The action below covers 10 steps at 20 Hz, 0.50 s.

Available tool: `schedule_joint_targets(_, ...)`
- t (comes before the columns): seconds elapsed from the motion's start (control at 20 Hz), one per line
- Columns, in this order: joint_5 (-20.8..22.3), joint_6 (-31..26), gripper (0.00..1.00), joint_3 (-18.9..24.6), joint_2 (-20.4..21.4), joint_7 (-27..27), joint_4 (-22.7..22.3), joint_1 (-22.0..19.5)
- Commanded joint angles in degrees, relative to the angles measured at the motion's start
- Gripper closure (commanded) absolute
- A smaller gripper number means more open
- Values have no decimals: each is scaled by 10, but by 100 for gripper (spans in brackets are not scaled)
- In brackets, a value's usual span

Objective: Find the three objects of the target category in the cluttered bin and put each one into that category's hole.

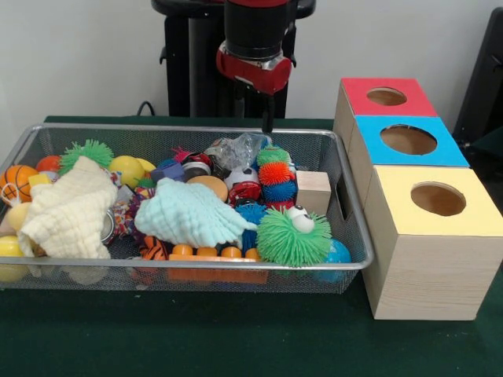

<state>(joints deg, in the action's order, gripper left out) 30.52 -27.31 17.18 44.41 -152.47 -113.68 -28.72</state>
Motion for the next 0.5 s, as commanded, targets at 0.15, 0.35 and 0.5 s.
schedule_joint_targets(0.15,26,-16,0,24,-34,73,18,-4)
schedule_joint_targets(0.35,54,3,0,7,-51,69,40,5)
schedule_joint_targets(0.5,74,21,0,-7,-70,56,58,15)
